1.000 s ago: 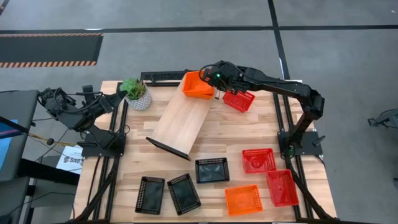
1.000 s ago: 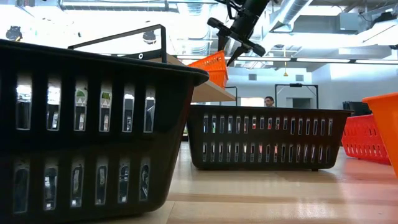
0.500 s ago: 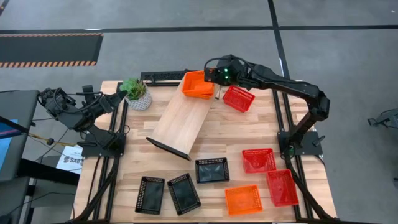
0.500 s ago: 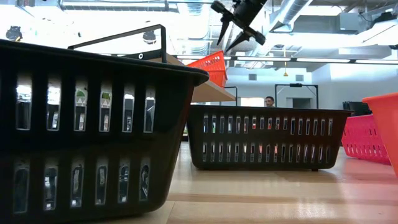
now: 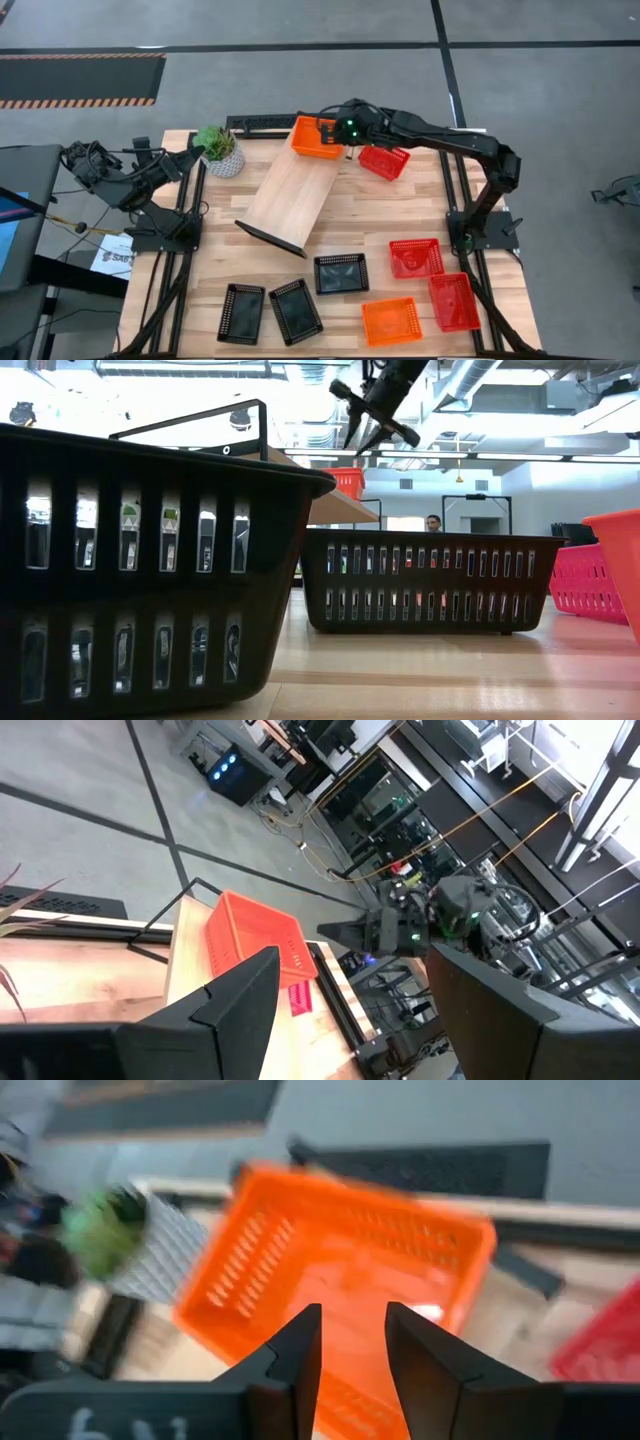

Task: Stack baskets on shelf by color
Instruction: Stack the top orange bin on top of the orange bin on the shelf

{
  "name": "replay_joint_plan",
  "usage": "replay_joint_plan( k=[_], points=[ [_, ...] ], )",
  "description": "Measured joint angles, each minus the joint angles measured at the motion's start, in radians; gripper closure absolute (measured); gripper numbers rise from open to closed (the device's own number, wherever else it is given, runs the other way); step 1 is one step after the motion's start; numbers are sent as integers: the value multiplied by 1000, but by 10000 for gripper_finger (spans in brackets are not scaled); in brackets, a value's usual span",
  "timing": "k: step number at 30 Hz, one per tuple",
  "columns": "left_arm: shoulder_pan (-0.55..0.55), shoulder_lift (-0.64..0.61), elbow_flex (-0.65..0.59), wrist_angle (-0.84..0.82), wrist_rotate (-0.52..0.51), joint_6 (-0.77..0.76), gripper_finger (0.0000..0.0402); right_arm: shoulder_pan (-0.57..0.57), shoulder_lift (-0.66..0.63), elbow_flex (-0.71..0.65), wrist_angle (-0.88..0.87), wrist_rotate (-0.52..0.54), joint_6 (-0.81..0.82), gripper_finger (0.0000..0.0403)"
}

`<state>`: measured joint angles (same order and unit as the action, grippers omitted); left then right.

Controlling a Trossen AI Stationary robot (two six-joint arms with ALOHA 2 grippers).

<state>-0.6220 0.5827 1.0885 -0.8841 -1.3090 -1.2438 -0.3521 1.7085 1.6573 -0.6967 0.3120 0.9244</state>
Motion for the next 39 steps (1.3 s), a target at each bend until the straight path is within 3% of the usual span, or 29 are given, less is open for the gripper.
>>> replay_joint_plan(
  k=[7, 12, 14, 22, 31, 39],
  points=[
    [0, 0, 0, 0, 3, 0, 160, 16, -26, 2, 85, -30, -41, 275],
    [0, 0, 0, 0, 4, -1, 160, 52, -20, 3, 160, -234, -216, 276],
    [0, 0, 0, 0, 4, -1, 160, 72, 3, 4, 157, -260, -265, 279],
    [0, 0, 0, 0, 47, -15, 160, 99, 111, 2, 163, -263, -407, 295],
    [0, 0, 0, 0, 47, -23, 160, 72, 163, 2, 158, -259, -455, 305],
    [0, 4, 0, 0, 48, -29, 160, 56, 155, 15, 185, -149, -455, 305]
  ],
)
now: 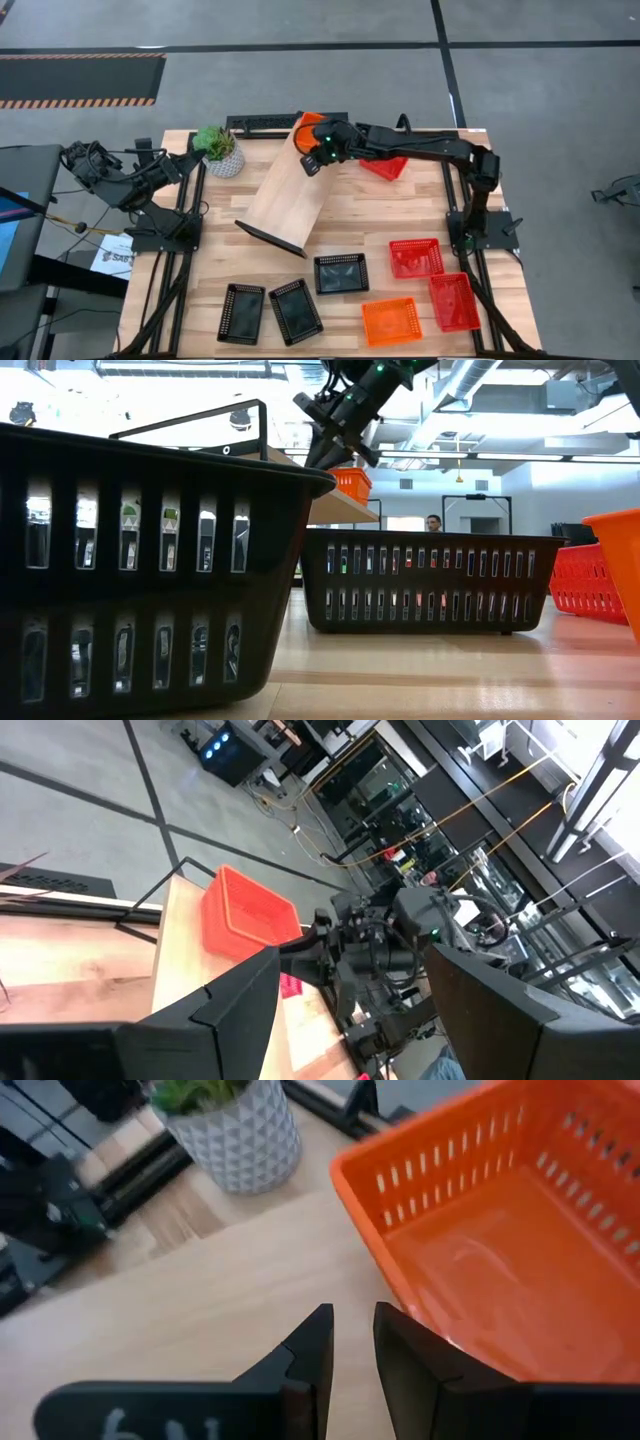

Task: Stack baskets on shelf by color
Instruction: Stack the top orange bin on top of the orange bin on the shelf, then stack the orange bin on top of the stacked orange bins on the shelf

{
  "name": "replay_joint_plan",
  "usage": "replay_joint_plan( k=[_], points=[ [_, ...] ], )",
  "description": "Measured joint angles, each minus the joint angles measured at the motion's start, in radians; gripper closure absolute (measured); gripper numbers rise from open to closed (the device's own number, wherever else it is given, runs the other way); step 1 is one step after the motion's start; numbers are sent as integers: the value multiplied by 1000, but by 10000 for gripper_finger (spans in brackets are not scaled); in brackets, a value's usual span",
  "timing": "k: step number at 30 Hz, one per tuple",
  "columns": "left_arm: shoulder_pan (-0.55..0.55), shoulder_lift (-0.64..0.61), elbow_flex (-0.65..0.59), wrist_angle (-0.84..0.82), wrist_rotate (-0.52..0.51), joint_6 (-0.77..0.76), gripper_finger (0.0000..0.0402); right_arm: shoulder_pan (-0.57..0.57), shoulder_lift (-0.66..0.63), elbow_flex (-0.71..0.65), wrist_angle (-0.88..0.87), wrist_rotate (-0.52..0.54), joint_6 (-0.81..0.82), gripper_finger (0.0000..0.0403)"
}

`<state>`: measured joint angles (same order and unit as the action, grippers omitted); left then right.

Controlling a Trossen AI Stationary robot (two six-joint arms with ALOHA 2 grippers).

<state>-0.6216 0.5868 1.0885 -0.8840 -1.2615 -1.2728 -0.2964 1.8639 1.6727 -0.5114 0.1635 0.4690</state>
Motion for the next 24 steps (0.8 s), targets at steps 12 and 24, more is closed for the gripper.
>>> replay_joint_plan(
  k=[12, 24],
  points=[
    [0, 82, 0, 0, -2, -28, 160, -6, -13, 162, -101, -2, -34, 305],
    [0, 81, 0, 0, 6, -48, 160, 74, -148, 437, -994, 22, 72, 305]
  ],
)
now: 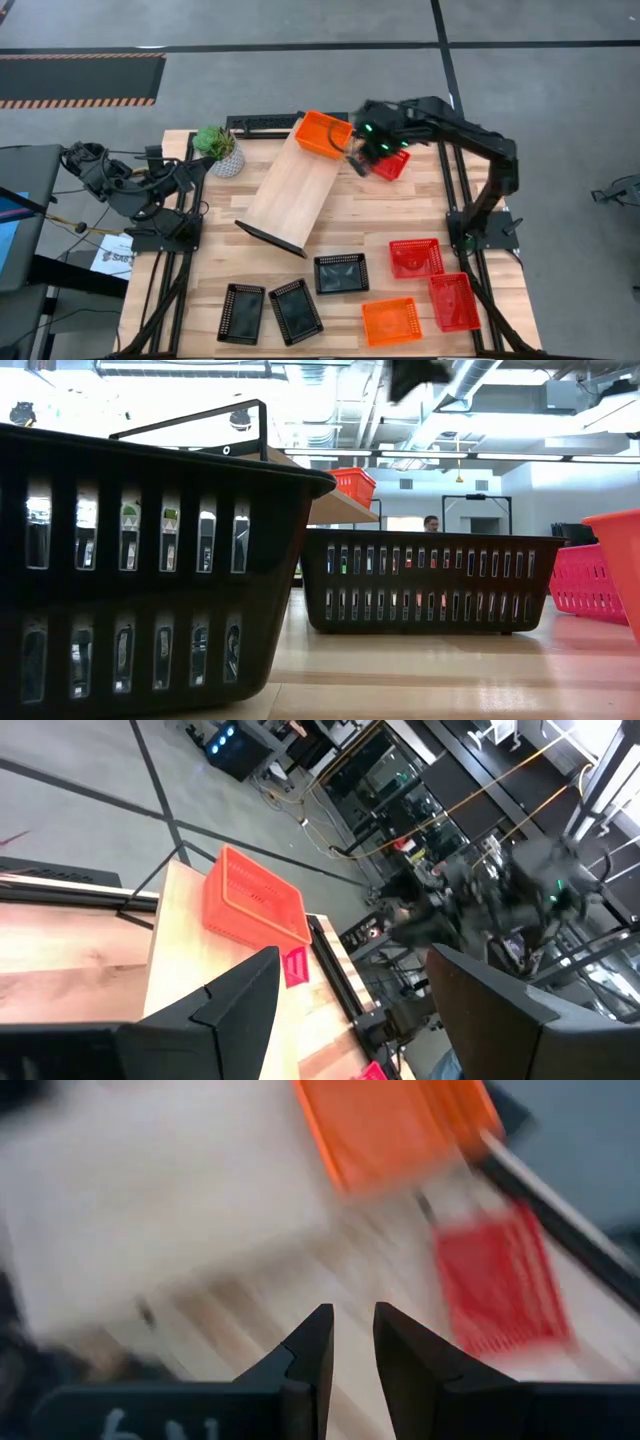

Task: Stack baskets on shelf by color
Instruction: Stack the orange bin on top of the stacked orange bins on the shelf

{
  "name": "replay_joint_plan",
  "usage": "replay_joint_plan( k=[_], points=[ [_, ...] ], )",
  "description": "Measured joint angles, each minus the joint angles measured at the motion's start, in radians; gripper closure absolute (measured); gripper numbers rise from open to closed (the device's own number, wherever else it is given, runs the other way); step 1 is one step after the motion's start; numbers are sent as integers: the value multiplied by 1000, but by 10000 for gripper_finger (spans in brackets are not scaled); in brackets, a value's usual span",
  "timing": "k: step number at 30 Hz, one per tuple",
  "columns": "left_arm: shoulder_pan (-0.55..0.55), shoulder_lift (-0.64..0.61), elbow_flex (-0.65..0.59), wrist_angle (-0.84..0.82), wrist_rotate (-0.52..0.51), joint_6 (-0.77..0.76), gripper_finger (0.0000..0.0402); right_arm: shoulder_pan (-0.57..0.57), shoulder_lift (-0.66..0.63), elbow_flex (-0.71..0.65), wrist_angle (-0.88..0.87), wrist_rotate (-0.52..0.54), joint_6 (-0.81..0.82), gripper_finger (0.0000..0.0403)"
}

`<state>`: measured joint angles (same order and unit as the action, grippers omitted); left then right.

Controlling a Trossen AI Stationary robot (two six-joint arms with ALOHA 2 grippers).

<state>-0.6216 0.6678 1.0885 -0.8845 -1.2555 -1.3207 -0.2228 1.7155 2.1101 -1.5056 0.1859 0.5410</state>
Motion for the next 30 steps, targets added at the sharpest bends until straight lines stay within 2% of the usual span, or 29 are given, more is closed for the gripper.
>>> replay_joint_plan(
  k=[1, 3, 6, 8, 13, 15, 19, 21, 23, 25, 30],
  points=[
    [0, 0, 0, 0, -6, 0, 160, 26, -13, 0, -63, 27, 33, 305],
    [0, 0, 0, 0, -10, 0, 160, 94, -51, -32, -57, 61, 86, 305],
    [0, 0, 0, 0, -10, 0, 160, 224, -136, -117, -9, 43, 178, 305],
    [0, 0, 0, 0, -10, -1, 160, 310, -183, -174, -56, 47, 277, 301],
    [0, 0, 0, 2, -11, -13, 160, 536, -290, -382, -47, 69, 638, 263],
    [0, 0, 0, 0, -11, -22, 160, 636, -320, -461, -60, 47, 803, 240],
    [0, 0, 0, 0, -11, -34, 160, 814, -327, -599, -18, 21, 1110, 196],
    [0, 0, 0, 0, -11, -36, 160, 893, -320, -650, 16, 21, 1213, 179],
    [0, 0, 0, 0, -12, -36, 160, 947, -296, -691, 67, 24, 1228, 170],
    [4, 0, 0, -3, -14, -37, 160, 985, -259, -721, 103, 20, 1178, 167],
    [29, 0, 0, -4, 1, -39, 160, 1011, -192, -750, 204, -8, 934, 174]
  ],
)
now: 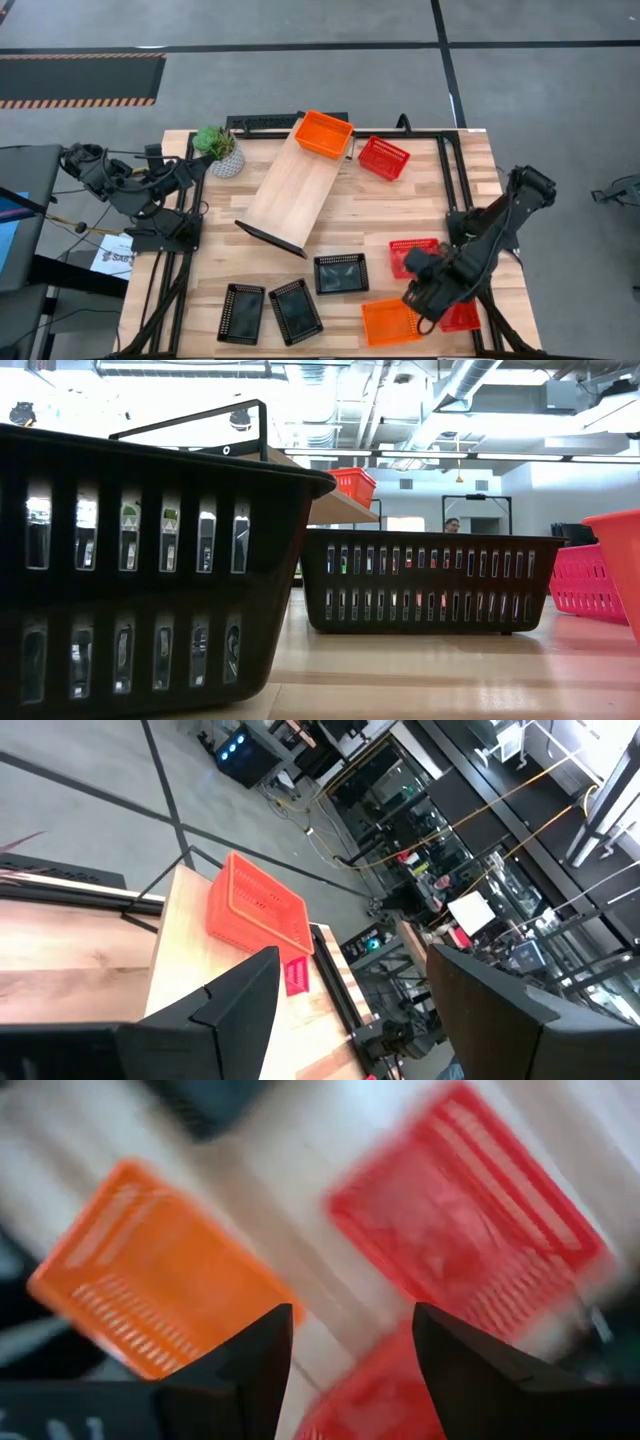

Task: Stack baskets on shelf by color
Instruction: Stack the orange bin on top of the stacked orange bins on the shelf

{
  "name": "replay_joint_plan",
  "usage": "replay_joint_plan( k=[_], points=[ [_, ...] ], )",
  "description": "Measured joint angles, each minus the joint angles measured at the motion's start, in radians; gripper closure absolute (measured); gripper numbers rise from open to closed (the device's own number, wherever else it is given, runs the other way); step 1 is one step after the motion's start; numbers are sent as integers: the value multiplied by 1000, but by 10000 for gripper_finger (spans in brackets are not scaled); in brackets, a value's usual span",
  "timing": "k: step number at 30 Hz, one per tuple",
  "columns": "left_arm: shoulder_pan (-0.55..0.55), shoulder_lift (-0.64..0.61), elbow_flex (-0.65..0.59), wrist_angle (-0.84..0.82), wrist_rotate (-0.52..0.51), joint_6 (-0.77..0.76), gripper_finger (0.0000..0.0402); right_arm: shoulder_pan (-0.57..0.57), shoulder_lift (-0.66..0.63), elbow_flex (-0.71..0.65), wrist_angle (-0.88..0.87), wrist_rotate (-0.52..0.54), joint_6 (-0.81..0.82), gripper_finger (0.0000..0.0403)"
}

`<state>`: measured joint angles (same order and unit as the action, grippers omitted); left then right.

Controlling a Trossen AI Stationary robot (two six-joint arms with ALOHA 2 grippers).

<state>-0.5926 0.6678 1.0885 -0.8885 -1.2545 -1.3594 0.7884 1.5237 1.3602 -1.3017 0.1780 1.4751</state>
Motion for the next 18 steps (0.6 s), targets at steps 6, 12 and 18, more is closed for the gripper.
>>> replay_joint_plan(
  k=[6, 12, 18],
  points=[
    [31, 0, 0, -17, 20, -14, 160, -32, 38, -1, 167, -24, -474, 176],
    [55, 0, 0, -23, 78, -15, 160, -108, 64, 0, 249, -79, -757, 177],
    [69, 5, 0, -44, 141, -15, 160, -144, 115, -54, 348, -168, -871, 177]
  ],
)
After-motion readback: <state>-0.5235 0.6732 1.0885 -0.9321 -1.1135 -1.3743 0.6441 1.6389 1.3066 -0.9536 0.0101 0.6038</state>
